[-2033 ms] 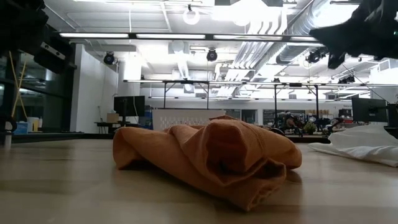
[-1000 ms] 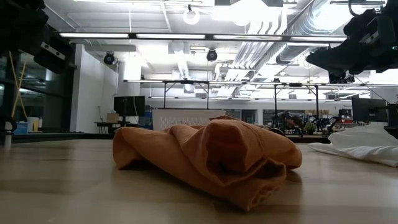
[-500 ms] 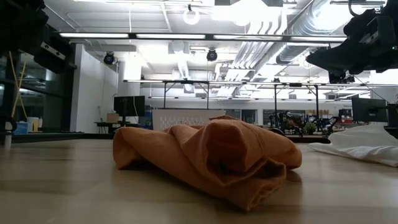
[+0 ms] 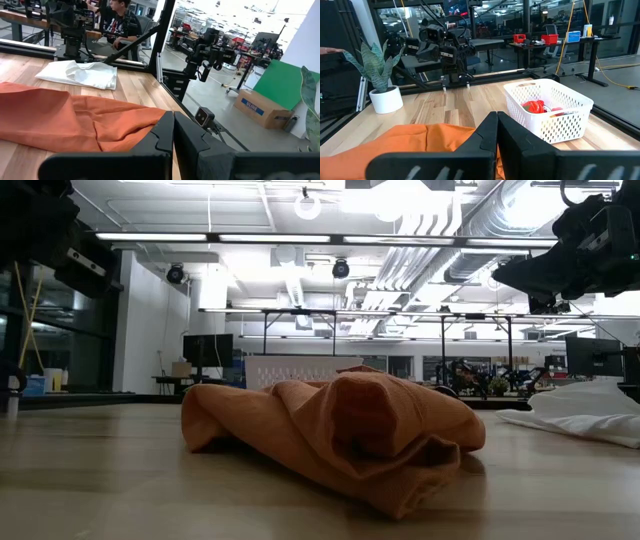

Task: Pick and placing Produce into tupperware
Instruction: Return to Home Position

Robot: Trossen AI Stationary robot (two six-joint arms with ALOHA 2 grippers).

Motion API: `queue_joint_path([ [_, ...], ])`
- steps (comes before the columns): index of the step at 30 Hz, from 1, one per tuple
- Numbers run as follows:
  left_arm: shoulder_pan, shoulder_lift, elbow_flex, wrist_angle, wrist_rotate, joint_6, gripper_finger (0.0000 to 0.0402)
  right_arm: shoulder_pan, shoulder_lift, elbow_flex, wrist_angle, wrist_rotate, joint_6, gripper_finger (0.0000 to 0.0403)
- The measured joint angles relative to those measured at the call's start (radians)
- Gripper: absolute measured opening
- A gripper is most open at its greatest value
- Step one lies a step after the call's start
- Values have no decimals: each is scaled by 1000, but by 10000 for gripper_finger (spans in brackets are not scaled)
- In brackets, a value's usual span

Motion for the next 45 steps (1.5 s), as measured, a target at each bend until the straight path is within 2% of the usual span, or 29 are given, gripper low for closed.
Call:
queue_joint_path([
  [5, 56, -4, 0, -1, 3, 0, 1, 0, 0, 0, 0, 0, 0, 0],
  [24, 382, -4, 0, 0, 2, 0, 1, 0, 0, 0, 0, 0, 0, 0],
  [45, 400, -4, 0, 0, -5, 0, 1, 0, 0, 0, 0, 0, 0, 0],
])
